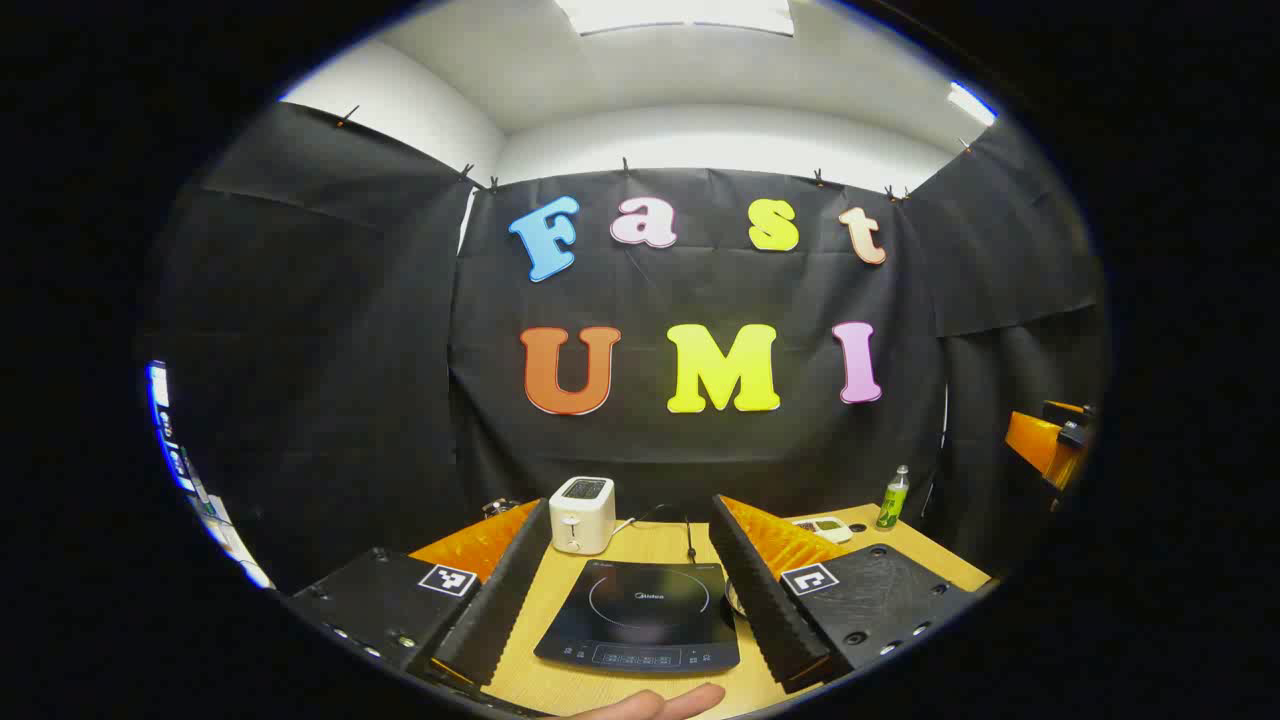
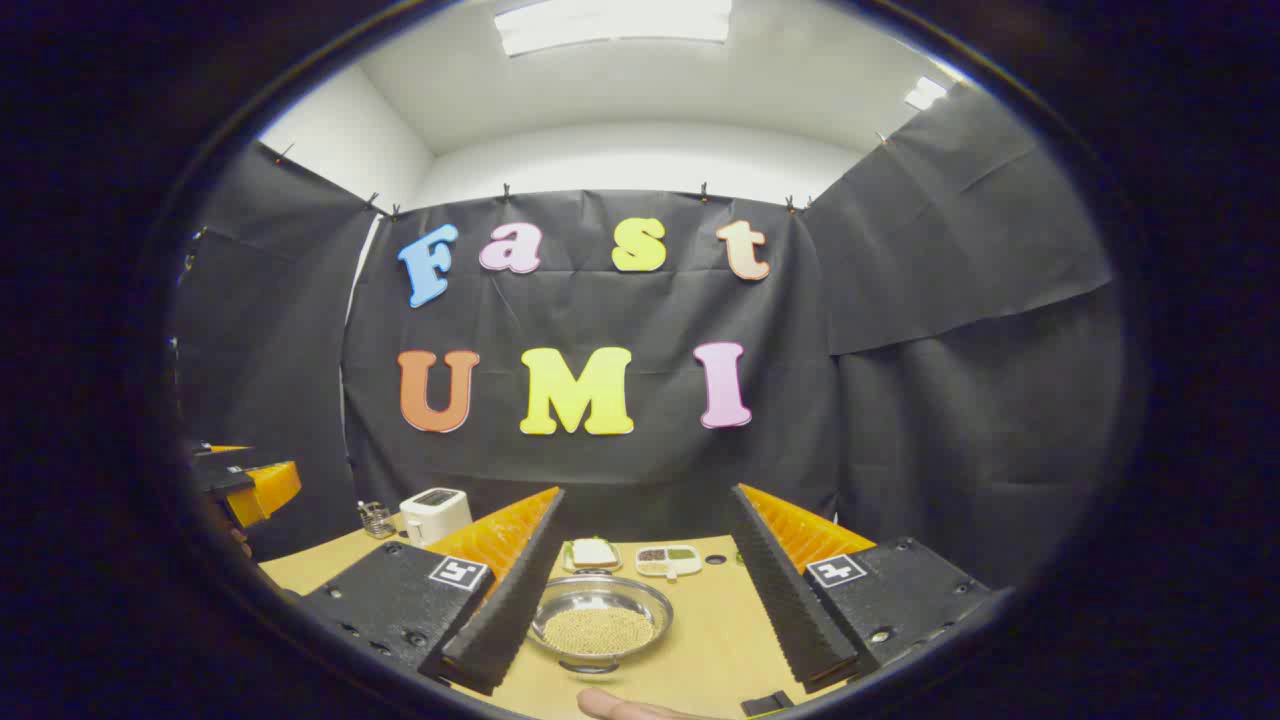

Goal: First push the handle of the pot to place it horizontally, then grasp the pot with both hands and set it on the induction cooktop.

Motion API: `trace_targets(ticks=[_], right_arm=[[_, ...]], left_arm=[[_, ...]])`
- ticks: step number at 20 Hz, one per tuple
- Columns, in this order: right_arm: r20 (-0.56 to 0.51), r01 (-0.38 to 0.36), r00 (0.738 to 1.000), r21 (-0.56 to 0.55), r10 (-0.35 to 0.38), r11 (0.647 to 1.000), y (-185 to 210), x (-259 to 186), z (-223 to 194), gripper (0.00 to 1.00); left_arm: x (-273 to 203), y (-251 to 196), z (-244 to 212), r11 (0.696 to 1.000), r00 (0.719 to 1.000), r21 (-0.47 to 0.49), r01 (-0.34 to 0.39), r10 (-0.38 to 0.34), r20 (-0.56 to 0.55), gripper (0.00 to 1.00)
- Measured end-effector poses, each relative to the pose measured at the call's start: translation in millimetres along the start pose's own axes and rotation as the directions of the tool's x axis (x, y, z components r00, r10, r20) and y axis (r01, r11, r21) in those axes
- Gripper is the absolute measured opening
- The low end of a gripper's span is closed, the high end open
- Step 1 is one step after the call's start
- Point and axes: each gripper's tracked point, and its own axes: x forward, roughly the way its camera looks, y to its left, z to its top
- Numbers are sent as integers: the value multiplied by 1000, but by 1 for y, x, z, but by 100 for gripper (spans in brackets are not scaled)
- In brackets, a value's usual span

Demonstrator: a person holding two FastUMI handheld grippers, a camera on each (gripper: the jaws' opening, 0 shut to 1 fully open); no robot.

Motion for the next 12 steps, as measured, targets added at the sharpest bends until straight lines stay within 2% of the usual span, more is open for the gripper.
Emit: trace_targets(ticks=[3,4,5,12], right_arm=[[14,20,1000,-24,-20,1000,-11,-4,4,96],[14,23,1000,-31,-22,999,-12,-5,4,100],[10,18,1000,-29,-18,999,-12,-6,3,96],[-28,13,1000,-6,-13,1000,-17,-1,-10,96]], left_arm=[[-3,-1,7,1000,1000,6,14,-15,22,95],[-7,-2,9,1000,999,8,18,-18,27,95],[-10,-4,12,1000,999,10,22,-23,34,95],[-11,-15,4,998,998,36,58,-59,21,95]])
